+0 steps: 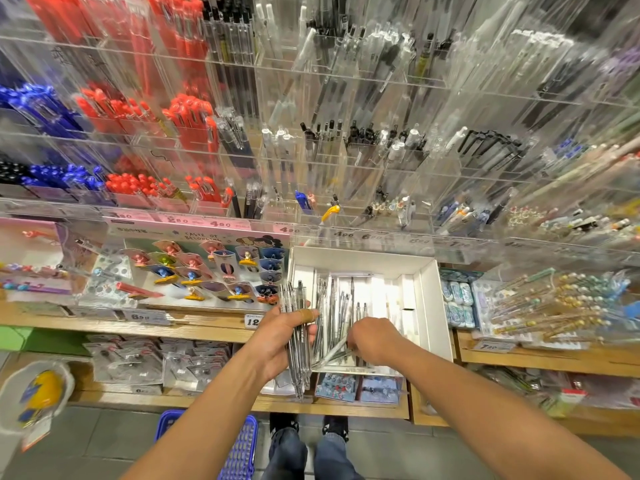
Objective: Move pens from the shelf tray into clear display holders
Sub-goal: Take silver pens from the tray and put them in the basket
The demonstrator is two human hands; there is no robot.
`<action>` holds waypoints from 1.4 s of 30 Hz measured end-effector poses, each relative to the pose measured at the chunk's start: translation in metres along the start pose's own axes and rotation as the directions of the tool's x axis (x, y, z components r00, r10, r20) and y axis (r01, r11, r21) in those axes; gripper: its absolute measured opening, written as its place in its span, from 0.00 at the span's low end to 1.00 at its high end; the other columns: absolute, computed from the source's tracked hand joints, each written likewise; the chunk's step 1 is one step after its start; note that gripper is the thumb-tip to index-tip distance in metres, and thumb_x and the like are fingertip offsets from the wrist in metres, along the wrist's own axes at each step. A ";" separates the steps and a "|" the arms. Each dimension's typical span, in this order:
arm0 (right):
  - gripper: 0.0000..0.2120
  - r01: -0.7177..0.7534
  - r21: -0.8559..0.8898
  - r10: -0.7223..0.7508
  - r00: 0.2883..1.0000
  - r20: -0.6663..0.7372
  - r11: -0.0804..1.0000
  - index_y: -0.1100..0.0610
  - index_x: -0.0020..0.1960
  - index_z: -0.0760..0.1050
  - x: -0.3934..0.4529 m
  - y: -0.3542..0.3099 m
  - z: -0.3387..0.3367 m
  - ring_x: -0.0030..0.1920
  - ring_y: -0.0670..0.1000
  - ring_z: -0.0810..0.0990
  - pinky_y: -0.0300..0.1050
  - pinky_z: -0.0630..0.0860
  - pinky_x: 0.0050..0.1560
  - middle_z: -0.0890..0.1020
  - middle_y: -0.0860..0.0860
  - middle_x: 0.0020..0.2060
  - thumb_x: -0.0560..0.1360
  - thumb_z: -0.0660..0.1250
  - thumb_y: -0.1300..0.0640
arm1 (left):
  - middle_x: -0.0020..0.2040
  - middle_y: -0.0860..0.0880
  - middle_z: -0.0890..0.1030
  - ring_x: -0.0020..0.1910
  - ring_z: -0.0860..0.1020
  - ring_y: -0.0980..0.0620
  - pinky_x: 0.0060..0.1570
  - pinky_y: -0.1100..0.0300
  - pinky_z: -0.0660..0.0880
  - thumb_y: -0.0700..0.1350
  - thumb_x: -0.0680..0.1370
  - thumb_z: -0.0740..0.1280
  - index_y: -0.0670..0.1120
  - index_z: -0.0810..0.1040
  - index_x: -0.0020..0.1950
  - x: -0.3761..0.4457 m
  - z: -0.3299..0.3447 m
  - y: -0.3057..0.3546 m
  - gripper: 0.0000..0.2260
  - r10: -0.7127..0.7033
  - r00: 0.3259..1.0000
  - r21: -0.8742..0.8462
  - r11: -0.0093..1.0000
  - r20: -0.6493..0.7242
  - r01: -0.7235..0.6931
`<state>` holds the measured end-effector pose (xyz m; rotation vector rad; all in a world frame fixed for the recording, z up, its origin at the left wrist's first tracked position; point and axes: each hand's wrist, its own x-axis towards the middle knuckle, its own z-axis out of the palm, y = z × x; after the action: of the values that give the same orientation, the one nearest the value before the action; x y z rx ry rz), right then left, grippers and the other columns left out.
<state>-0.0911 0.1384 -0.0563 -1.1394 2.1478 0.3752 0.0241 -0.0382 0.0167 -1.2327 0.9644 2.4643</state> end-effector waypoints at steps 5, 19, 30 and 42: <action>0.09 0.037 0.073 -0.035 0.999 -0.036 0.997 0.56 0.54 0.81 -0.003 0.005 0.003 0.49 0.52 0.76 0.49 0.77 0.50 0.82 0.54 0.48 0.77 0.65 0.62 | 0.37 0.44 0.83 0.31 0.78 0.50 0.28 0.58 0.78 0.32 0.71 0.73 0.38 0.73 0.56 0.000 0.000 -0.003 0.17 0.021 1.000 0.007 1.000 0.004 -0.021; 0.03 0.281 0.931 0.038 0.954 -0.297 0.234 0.50 0.47 0.83 -0.039 0.006 -0.084 0.34 0.48 0.75 0.41 0.74 0.37 0.80 0.49 0.34 0.75 0.71 0.56 | 0.45 0.44 0.82 0.36 0.78 0.50 0.41 0.54 0.76 0.42 0.62 0.80 0.39 0.62 0.75 -0.002 0.007 0.007 0.45 0.092 0.989 0.296 0.948 0.112 -0.122; 0.02 0.247 0.968 0.154 0.956 -0.250 0.036 0.56 0.48 0.80 -0.022 -0.015 -0.092 0.30 0.44 0.76 0.37 0.75 0.33 0.81 0.45 0.30 0.75 0.71 0.59 | 0.38 0.51 0.86 0.35 0.83 0.55 0.41 0.54 0.77 0.46 0.58 0.82 0.44 0.77 0.55 0.008 0.006 0.007 0.29 0.182 0.980 0.341 0.919 0.077 -0.197; 0.14 0.053 0.950 0.314 0.937 -0.154 0.308 0.58 0.50 0.82 0.002 0.030 -0.080 0.34 0.51 0.80 0.44 0.78 0.37 0.85 0.53 0.39 0.80 0.63 0.49 | 0.44 0.38 0.83 0.32 0.81 0.46 0.31 0.55 0.81 0.32 0.65 0.76 0.34 0.68 0.64 0.011 0.011 0.011 0.31 0.005 0.993 0.093 0.996 0.116 -0.016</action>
<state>-0.1500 0.1126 -0.0005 -0.2723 2.1085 -1.0385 0.0053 -0.0402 0.0174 -1.0460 1.0448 2.4378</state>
